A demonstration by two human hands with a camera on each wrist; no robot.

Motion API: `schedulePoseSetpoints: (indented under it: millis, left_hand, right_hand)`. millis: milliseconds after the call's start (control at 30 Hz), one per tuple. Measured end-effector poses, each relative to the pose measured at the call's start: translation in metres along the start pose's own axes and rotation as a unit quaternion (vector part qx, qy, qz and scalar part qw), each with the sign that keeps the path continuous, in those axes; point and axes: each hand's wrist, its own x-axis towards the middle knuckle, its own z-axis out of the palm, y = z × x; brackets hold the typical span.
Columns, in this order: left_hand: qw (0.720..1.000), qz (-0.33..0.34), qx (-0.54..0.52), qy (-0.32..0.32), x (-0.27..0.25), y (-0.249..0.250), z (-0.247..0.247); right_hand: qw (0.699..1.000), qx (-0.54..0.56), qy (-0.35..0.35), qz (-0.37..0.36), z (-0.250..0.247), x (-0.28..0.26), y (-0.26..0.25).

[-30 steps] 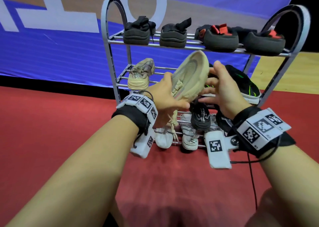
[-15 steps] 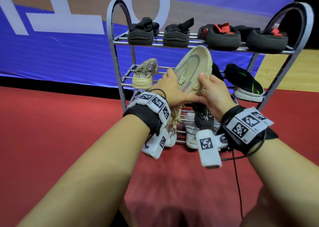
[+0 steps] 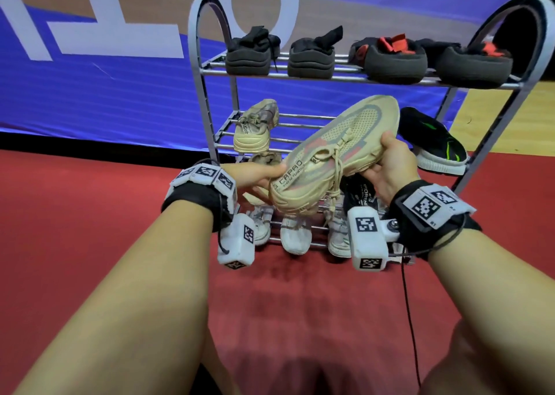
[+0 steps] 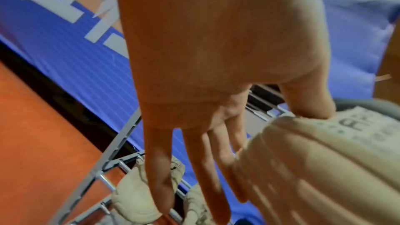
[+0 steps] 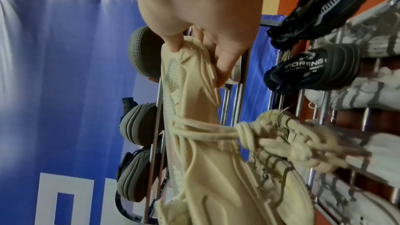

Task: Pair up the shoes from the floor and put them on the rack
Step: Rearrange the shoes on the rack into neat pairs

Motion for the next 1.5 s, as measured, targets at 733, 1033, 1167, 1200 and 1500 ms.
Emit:
schedulePoseSetpoints:
  millis: [733,1033,1167,1200,1500]
  left_hand:
    - [0.967,0.031,-0.219,0.130,0.010,0.026,-0.013]
    - [0.932,0.032,-0.309,0.189,0.039,0.035,0.001]
    - [0.906,0.068,-0.377,0.177,0.042,0.042,0.007]
    - [0.904,0.070,-0.386,0.172,0.042,0.044,0.009]
    - [0.934,0.055,-0.329,0.127,0.059,0.034,0.005]
  right_hand:
    - [0.958,-0.194,-0.163,0.137,0.029,-0.006,0.034]
    - [0.934,-0.292,-0.142,0.148,0.025,-0.006,0.045]
    - [0.942,-0.270,-0.156,0.121,0.034,-0.001,0.045]
    - [0.944,-0.270,-0.153,0.111,0.036,0.001,0.047]
    - [0.941,-0.287,-0.145,0.109,0.036,0.020,0.063]
